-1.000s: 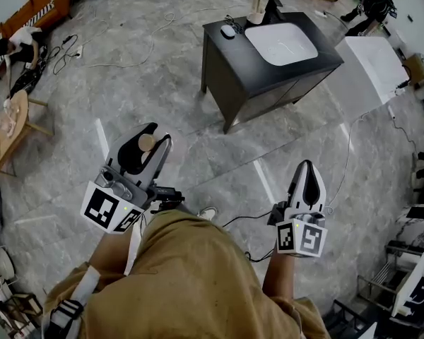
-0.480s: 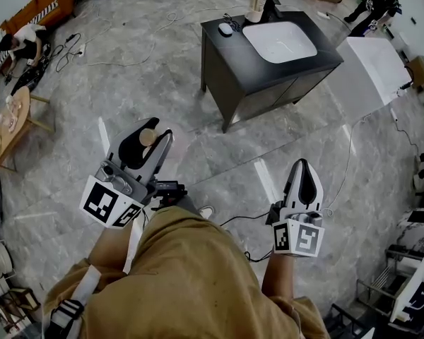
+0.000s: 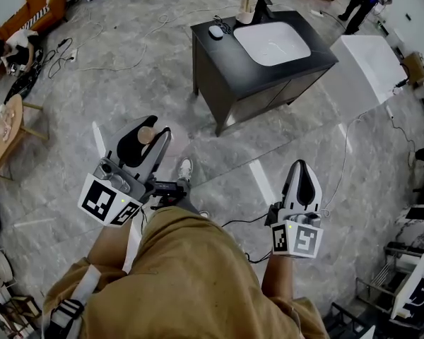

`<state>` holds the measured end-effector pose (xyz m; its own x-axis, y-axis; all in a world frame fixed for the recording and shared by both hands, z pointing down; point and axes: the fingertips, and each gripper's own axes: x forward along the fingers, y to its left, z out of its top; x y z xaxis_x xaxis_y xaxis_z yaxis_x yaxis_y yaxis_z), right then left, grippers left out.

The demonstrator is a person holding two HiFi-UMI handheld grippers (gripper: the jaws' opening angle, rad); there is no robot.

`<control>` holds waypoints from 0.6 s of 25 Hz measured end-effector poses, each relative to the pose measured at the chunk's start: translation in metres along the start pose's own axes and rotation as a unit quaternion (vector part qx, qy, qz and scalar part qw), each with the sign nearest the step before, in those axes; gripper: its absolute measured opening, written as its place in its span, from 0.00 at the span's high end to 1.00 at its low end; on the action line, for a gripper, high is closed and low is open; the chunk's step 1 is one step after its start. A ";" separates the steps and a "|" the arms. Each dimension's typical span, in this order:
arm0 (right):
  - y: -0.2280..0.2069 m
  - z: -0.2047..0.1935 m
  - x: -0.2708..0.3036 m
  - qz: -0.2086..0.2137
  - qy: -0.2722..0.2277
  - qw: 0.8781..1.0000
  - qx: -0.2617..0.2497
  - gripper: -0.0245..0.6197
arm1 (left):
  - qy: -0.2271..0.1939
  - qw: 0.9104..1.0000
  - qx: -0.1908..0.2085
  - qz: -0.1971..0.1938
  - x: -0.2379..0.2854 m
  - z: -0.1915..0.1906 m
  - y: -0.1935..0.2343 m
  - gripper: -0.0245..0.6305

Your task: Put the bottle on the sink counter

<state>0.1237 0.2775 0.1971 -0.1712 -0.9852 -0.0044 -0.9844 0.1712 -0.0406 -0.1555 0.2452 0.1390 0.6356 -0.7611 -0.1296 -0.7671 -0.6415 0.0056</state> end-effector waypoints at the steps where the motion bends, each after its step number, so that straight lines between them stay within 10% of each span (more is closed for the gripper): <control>1: -0.001 0.000 0.005 -0.003 -0.001 1.000 -0.001 0.95 | -0.001 1.000 -0.001 -0.003 0.004 -0.001 0.004 0.77; 15: -0.001 0.007 0.121 -0.017 0.007 1.000 0.003 0.95 | 0.010 0.999 -0.005 -0.031 0.085 -0.007 0.086 0.77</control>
<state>0.1048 0.1584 0.1896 -0.1372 -0.9905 0.0104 -0.9895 0.1366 -0.0469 -0.1671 0.1246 0.1353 0.6838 -0.7214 -0.1100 -0.7252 -0.6885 0.0074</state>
